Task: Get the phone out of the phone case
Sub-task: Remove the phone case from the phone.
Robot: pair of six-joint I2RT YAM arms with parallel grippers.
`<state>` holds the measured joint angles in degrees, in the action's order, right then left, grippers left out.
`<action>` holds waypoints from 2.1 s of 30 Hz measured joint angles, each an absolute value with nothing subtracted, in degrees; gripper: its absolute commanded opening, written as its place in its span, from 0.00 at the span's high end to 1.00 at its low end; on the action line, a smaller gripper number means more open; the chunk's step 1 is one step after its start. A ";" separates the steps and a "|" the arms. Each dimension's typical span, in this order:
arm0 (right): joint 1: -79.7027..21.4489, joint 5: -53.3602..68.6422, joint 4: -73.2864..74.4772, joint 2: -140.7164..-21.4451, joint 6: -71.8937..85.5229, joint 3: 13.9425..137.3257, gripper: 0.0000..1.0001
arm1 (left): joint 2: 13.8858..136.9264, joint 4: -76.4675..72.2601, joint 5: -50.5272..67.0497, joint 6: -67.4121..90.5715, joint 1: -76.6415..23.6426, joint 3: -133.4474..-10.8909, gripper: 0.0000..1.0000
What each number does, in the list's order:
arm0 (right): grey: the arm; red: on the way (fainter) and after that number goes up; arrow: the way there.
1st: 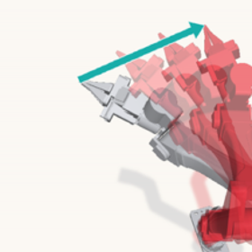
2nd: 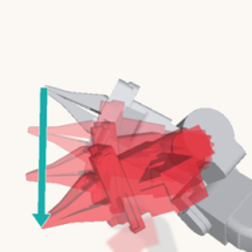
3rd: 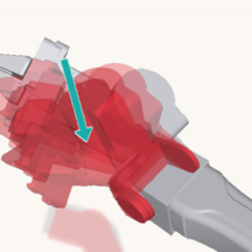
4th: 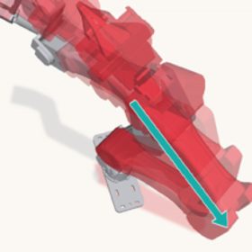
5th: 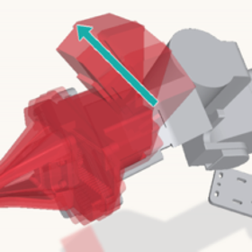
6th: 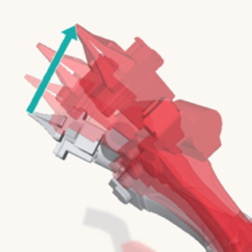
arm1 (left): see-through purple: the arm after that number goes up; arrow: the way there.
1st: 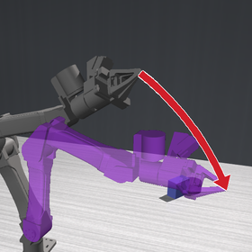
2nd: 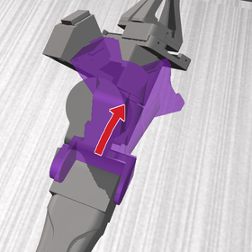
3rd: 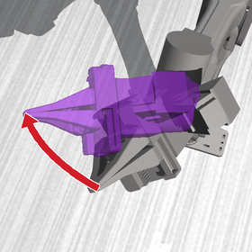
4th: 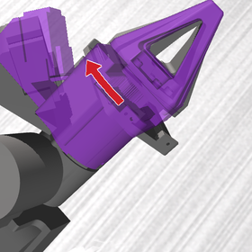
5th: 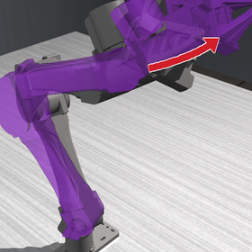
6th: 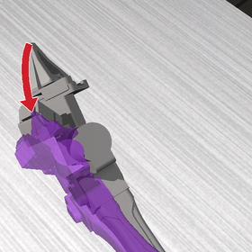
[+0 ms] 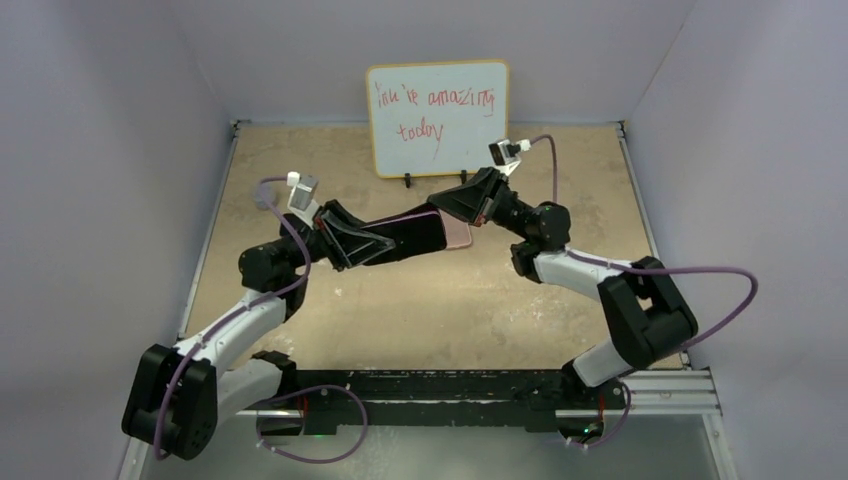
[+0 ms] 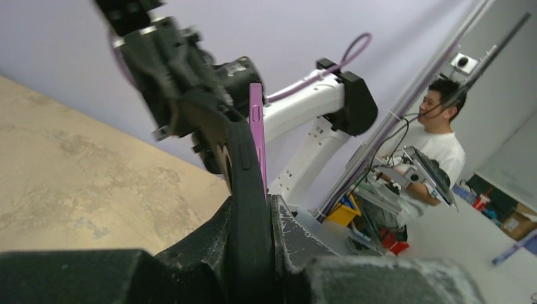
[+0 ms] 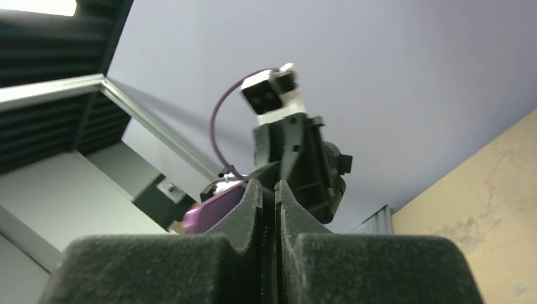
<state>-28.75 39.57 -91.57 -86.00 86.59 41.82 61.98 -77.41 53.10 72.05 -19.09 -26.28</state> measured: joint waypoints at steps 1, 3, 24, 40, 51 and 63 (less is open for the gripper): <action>-28.69 39.59 -91.66 -87.39 88.23 41.91 1.00 | 61.43 -77.43 53.60 71.75 -19.35 -26.55 1.00; -28.82 39.81 -91.72 -90.32 91.68 42.39 1.00 | 60.71 -77.12 54.76 71.46 -20.05 -26.87 1.00; -27.90 35.18 -72.07 -81.10 66.98 42.11 0.69 | 66.30 -77.43 47.20 72.84 -21.15 -26.46 1.00; -27.29 36.99 -55.31 -79.53 54.96 37.56 0.50 | 77.69 -80.58 42.96 79.18 -21.89 -21.96 1.00; -27.44 34.44 -32.84 -69.80 38.96 36.97 0.42 | 81.34 -82.59 43.00 81.12 -22.15 -21.39 1.00; -27.29 37.34 -33.82 -72.01 39.20 36.12 0.49 | 85.69 -84.88 43.68 80.40 -22.15 -21.89 1.00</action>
<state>-27.29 37.34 -33.82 -72.01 39.20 36.12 85.69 -84.88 43.68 80.40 -22.15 -21.89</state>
